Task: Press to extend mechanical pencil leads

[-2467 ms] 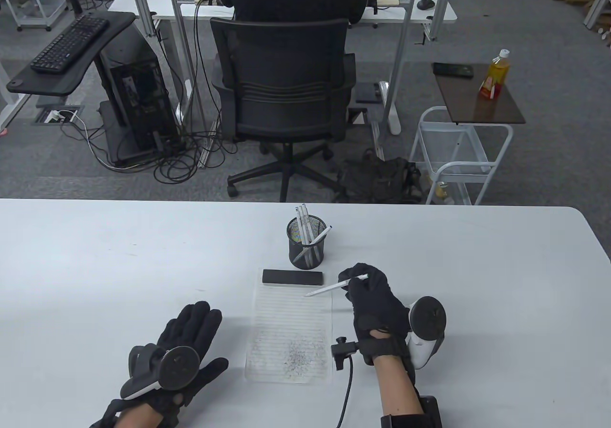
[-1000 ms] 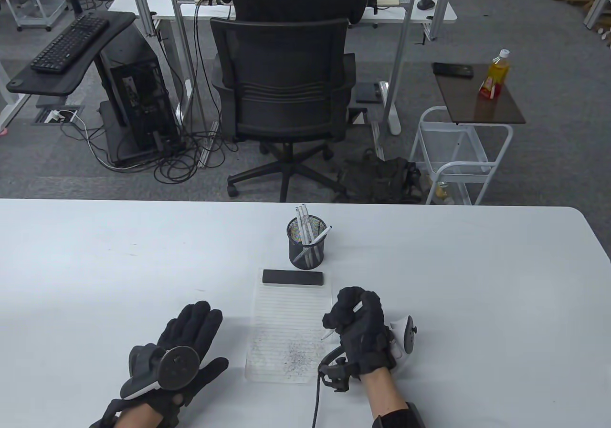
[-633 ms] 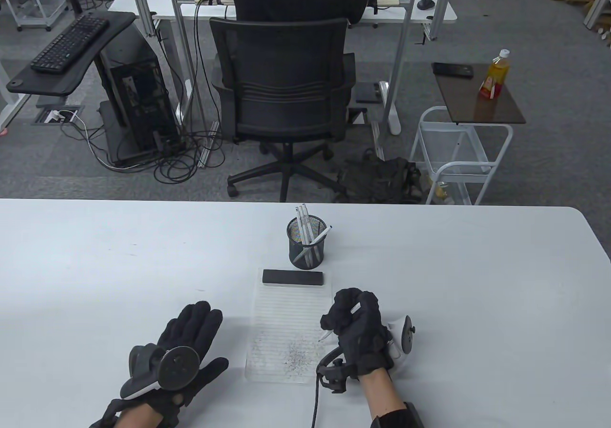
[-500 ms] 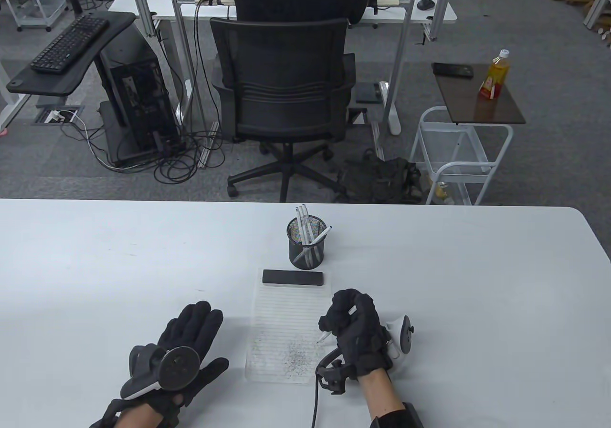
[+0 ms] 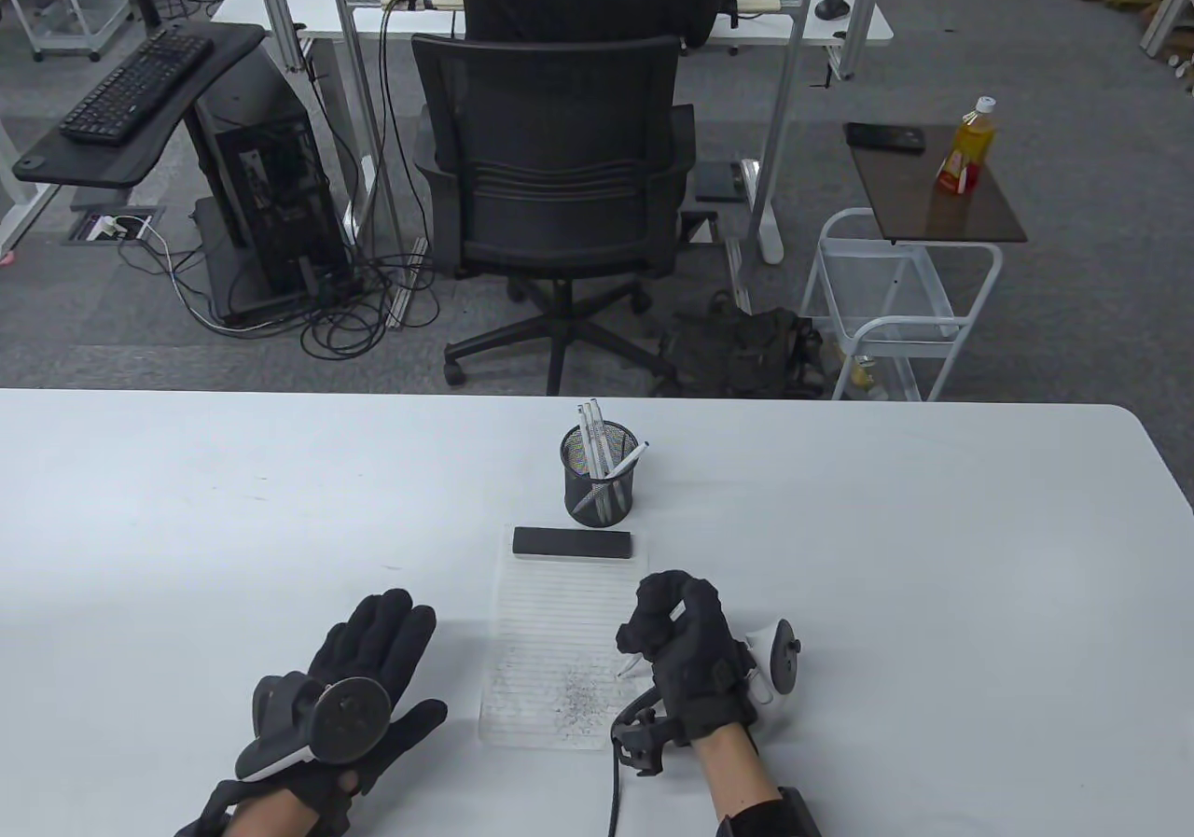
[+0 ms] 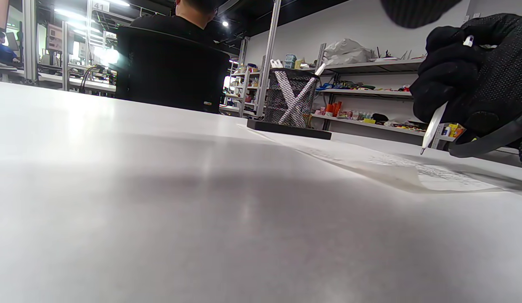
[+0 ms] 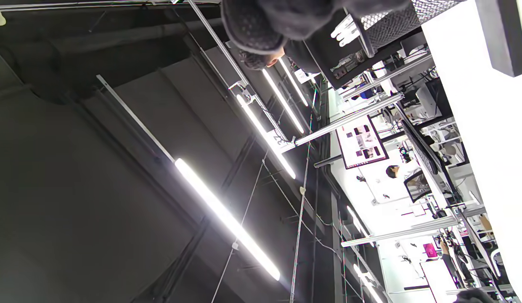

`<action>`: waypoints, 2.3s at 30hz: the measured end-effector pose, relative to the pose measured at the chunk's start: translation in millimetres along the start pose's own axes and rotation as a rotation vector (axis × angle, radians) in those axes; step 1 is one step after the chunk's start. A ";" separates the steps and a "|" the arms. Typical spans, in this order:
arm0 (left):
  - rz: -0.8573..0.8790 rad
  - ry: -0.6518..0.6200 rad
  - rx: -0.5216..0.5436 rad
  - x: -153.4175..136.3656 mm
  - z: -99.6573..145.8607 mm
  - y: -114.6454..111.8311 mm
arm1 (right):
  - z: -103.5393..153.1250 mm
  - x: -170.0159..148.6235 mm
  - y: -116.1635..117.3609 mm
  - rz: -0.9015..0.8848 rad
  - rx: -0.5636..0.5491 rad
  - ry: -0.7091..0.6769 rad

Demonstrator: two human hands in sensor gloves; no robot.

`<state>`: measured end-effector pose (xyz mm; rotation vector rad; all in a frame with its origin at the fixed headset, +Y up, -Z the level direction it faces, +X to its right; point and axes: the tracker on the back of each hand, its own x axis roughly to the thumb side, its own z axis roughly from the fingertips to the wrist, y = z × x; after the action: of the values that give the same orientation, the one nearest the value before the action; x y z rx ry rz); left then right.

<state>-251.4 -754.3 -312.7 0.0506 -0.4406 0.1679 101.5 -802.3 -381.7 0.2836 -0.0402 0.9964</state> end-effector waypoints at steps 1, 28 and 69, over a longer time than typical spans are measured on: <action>0.000 0.000 -0.001 -0.1 0.1 -0.2 | -0.3 0.3 0.6 0.022 -0.017 -0.001; 0.002 0.003 0.001 -1.0 -0.4 -0.6 | 0.8 -3.9 -2.0 0.025 -0.038 0.003; -0.014 0.001 -0.008 -1.0 -1.7 -1.0 | -23.2 53.1 13.8 0.430 0.126 0.092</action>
<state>-251.4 -755.2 -314.6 0.0456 -0.4395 0.1519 116.8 -745.8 -392.4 0.3522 0.0482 1.4415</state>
